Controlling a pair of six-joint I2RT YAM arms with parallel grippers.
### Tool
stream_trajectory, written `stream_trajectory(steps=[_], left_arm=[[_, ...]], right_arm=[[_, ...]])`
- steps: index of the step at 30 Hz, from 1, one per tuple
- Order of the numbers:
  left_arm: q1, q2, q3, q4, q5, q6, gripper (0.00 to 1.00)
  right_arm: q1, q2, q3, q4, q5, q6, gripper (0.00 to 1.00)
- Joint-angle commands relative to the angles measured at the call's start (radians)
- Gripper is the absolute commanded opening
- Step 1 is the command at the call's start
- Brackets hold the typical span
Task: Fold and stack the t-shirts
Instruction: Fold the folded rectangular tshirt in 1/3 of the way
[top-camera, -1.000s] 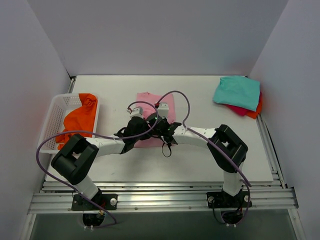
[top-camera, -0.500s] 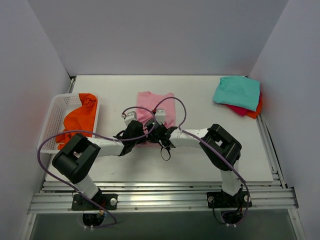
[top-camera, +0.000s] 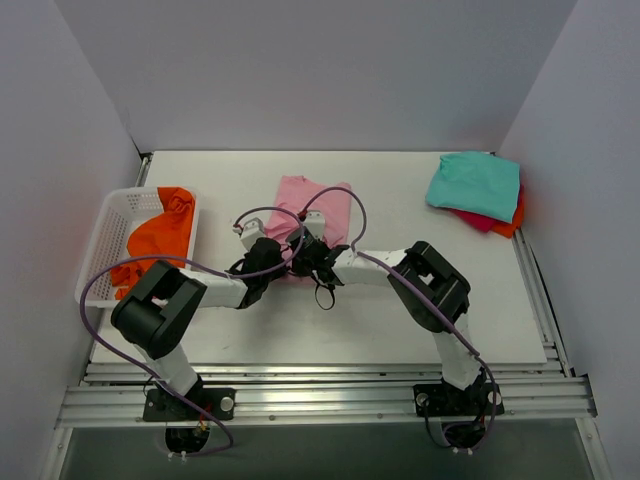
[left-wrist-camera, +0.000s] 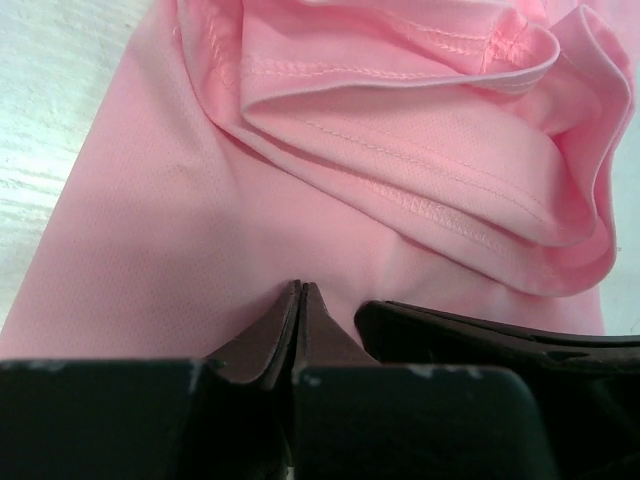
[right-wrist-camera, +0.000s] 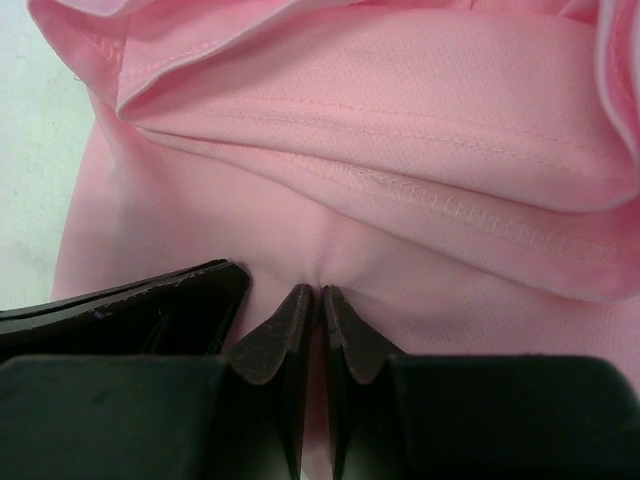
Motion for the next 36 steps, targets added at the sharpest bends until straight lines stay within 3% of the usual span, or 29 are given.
stream_trajectory(steps=[1, 17, 28, 31, 36], left_arm=[[-0.022, 0.044, -0.023, -0.011, 0.074, -0.014, 0.02], [-0.002, 0.026, -0.063, 0.014, 0.089, 0.009, 0.02], [0.004, 0.026, -0.069, 0.026, 0.103, 0.015, 0.02], [0.004, 0.043, -0.067, 0.043, 0.115, 0.015, 0.02], [0.003, 0.057, -0.064, 0.052, 0.128, 0.017, 0.02]], right_arm=[[-0.045, 0.078, 0.063, -0.013, -0.023, -0.017, 0.06], [-0.219, 0.256, 0.373, -0.112, -0.081, -0.079, 0.03], [-0.247, 0.298, 0.491, -0.16, -0.097, -0.102, 0.03], [-0.25, 0.338, 0.566, -0.177, -0.115, -0.099, 0.03], [-0.249, 0.446, 0.857, -0.255, -0.176, -0.082, 0.05]])
